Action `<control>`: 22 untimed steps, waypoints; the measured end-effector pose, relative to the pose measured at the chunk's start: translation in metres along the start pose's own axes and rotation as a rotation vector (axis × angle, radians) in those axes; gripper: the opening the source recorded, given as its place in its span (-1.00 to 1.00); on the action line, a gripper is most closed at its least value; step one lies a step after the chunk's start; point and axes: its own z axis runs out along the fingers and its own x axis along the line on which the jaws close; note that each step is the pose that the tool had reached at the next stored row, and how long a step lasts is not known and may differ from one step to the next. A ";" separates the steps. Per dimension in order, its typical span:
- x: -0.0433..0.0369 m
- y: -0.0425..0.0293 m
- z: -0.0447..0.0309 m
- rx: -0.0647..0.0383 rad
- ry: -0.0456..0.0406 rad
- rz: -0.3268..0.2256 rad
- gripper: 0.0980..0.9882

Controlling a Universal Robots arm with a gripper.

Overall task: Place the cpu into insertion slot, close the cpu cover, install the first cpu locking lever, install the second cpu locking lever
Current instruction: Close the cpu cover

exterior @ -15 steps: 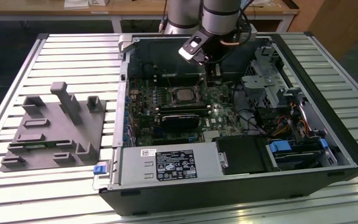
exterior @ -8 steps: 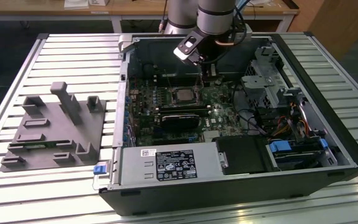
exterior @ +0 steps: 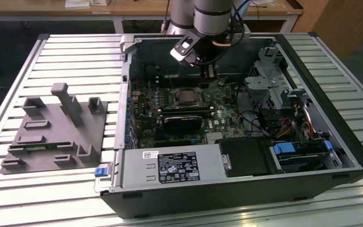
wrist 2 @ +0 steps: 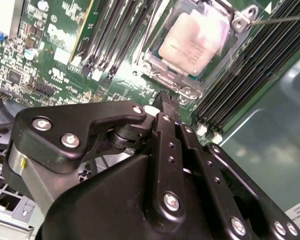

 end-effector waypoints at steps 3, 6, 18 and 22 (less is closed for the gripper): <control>-0.0001 -0.0046 -0.0003 0.000 -0.0001 0.000 -0.98; -0.0001 -0.0091 -0.0005 0.000 -0.0002 0.000 -0.98; -0.0009 -0.0268 0.0030 0.000 -0.0001 0.000 -0.98; -0.0016 -0.0326 0.0053 0.001 -0.0001 0.000 -0.98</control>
